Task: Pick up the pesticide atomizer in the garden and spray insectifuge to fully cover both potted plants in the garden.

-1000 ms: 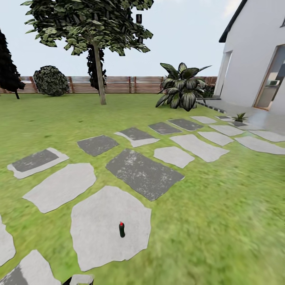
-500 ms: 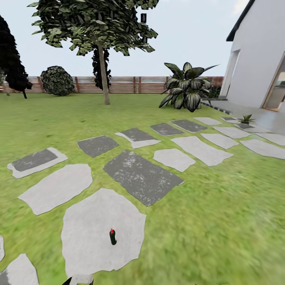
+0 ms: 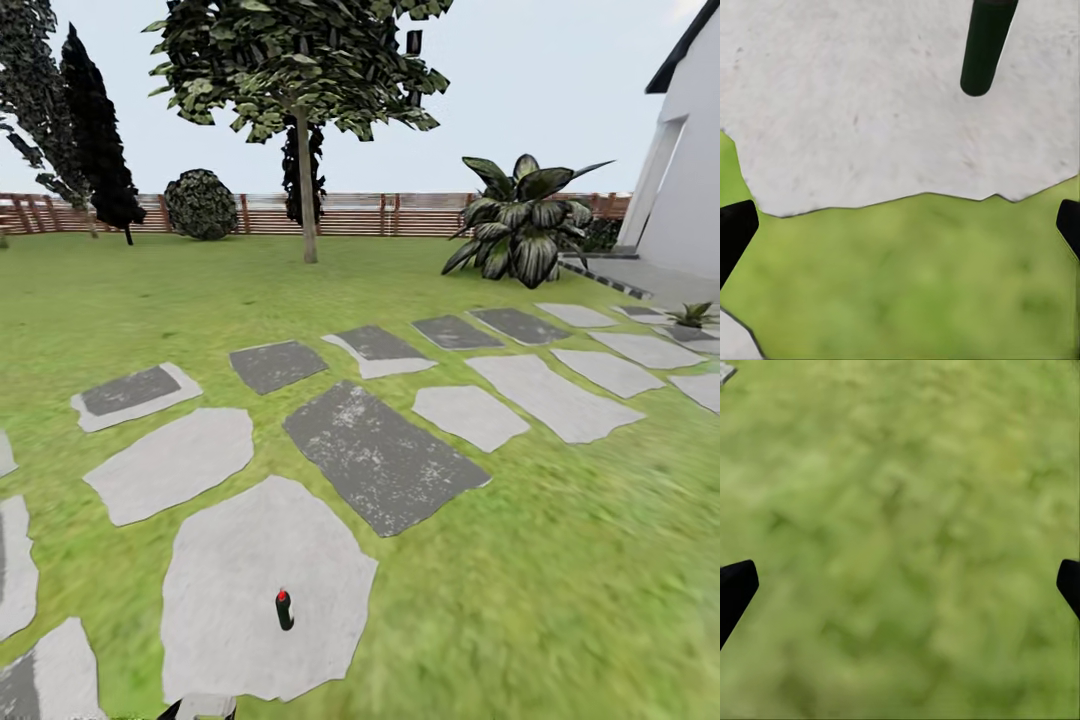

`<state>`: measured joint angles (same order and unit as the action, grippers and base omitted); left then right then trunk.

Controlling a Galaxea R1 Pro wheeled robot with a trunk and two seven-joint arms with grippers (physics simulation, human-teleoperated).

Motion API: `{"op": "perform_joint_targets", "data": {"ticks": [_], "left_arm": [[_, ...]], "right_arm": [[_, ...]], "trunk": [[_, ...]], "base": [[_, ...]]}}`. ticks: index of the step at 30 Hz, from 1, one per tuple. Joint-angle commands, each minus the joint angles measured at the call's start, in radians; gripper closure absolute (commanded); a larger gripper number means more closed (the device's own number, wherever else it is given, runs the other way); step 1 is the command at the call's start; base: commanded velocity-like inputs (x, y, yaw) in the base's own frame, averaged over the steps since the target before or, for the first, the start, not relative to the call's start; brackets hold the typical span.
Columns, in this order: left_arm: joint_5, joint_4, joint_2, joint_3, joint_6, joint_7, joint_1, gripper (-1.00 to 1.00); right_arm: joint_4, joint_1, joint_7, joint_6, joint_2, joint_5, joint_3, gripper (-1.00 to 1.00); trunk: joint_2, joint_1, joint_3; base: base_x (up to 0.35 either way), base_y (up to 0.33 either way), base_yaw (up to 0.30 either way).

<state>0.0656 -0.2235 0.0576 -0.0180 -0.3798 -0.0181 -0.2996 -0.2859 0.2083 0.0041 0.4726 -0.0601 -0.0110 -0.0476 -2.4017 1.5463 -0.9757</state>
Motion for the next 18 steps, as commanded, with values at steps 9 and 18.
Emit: {"op": "perform_joint_targets", "data": {"ticks": [9,18], "left_arm": [[0.007,0.001,0.000,-0.002,-0.004,-0.002,-0.001,-1.00],[0.006,0.001,0.001,-0.002,-0.004,-0.002,-0.001,-1.00]], "right_arm": [[0.001,0.000,0.000,0.003,0.000,-0.001,-0.003,-1.00],[0.001,0.000,0.000,0.003,0.000,-0.001,-0.003,-1.00]], "trunk": [[0.000,0.000,-0.001],[0.000,0.000,-0.001]], "base": [[0.148,-0.243,0.269],[0.104,-0.244,0.269]]}}
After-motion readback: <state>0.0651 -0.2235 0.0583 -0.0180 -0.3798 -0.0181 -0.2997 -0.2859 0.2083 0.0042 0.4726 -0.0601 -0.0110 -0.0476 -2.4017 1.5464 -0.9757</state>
